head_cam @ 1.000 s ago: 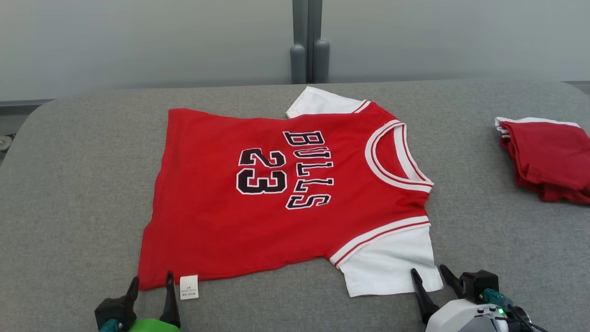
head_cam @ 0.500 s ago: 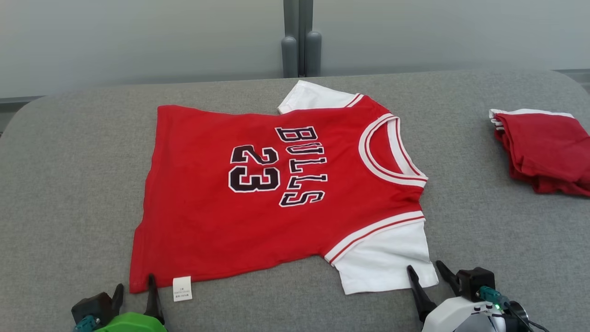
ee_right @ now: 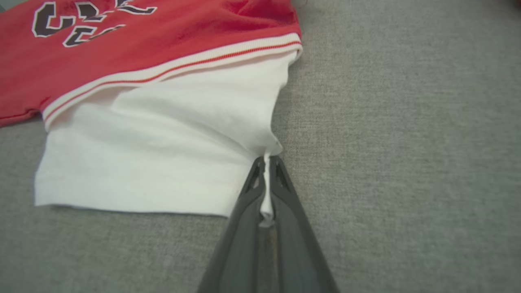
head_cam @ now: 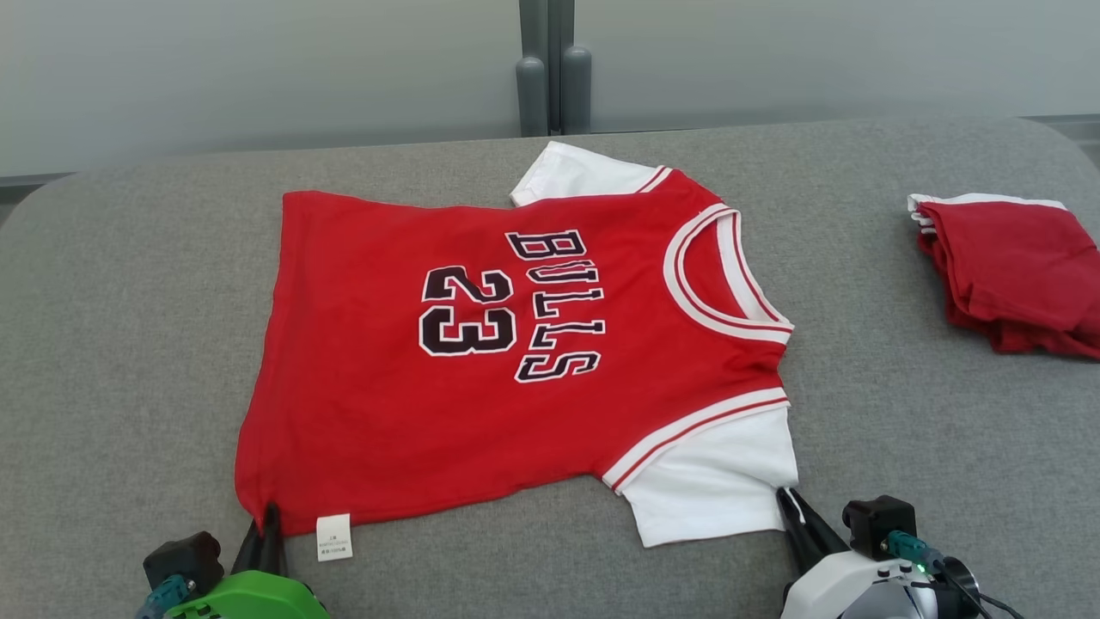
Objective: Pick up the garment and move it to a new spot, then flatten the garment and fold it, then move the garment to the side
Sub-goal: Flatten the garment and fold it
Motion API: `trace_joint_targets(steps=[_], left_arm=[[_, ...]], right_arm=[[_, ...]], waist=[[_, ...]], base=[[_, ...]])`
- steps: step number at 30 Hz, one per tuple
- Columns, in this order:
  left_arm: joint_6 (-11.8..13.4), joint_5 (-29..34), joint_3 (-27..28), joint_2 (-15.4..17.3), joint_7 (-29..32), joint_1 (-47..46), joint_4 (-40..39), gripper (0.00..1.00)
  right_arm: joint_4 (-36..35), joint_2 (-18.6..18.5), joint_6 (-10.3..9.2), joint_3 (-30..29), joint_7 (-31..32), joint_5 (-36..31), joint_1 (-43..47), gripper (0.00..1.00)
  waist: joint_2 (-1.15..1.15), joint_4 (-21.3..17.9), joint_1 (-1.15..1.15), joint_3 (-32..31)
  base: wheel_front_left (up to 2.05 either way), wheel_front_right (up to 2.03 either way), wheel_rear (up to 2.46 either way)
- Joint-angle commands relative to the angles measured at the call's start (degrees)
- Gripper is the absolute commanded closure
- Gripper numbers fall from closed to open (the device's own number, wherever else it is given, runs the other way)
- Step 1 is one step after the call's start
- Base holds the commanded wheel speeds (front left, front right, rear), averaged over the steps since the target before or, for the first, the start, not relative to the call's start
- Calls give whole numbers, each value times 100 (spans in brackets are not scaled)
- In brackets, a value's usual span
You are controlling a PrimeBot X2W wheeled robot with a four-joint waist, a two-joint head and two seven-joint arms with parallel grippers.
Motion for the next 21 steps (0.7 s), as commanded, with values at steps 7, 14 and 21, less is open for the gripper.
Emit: trace_joint_targets(steps=[7,14,21], left_arm=[[-27,169,71,24,3,173,-195,100],[-38,457,146,33,2,221,-888,100],[-43,537,-397,452,2,-451,-1709,100]], right_arm=[[-243,-50,-12,-108,24,159,126,100],[-1159,-87,-11,-258,22,402,110,100],[-2082,-317,-11,-77,22,646,-465,100]], waist=[[0,-35,0,-288],[0,-103,0,-609],[0,-102,0,-729]], base=[[0,0,0],[0,0,0],[0,0,0]])
